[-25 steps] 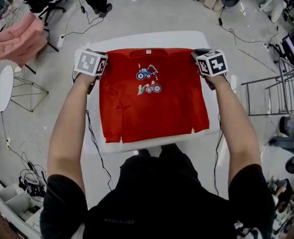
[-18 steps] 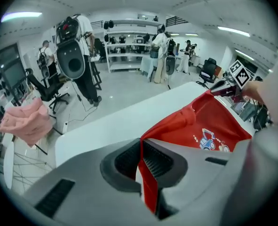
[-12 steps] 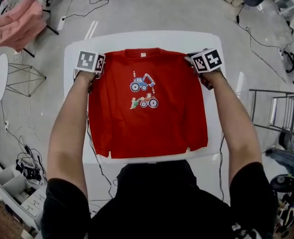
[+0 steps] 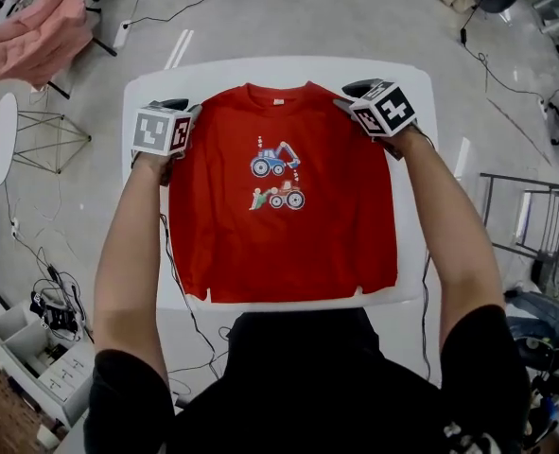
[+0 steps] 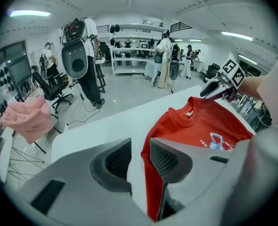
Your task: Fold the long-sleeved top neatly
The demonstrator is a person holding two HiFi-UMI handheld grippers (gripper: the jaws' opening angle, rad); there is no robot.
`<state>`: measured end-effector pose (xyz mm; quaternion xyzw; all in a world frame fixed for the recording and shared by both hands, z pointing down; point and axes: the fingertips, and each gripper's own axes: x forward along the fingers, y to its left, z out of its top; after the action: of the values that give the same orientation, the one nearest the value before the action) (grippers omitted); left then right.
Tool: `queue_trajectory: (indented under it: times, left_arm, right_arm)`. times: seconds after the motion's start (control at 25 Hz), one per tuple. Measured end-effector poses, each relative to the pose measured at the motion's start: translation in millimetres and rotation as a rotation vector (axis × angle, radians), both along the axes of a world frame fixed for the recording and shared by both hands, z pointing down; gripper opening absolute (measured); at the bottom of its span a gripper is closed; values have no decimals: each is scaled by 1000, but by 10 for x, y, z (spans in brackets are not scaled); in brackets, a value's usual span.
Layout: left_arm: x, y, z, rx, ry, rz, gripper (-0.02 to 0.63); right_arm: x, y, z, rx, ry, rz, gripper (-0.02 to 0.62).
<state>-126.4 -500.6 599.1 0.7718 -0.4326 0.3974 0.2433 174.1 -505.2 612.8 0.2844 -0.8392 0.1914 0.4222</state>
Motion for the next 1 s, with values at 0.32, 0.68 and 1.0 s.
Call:
queue_trajectory:
  times: [0.32,0.68,1.0]
  left_arm:
    - [-280,300,-34,-10,13,-23,106]
    - [-5,525,-60,-28,127,15,118]
    - [-170,834,-238,100,87,-11,118]
  right_arm:
    - [64,-251,189,-18,-7,146,15]
    - [304,-43,-140,44,-130,270,125]
    - [908,946,-269,56,-121,381,110]
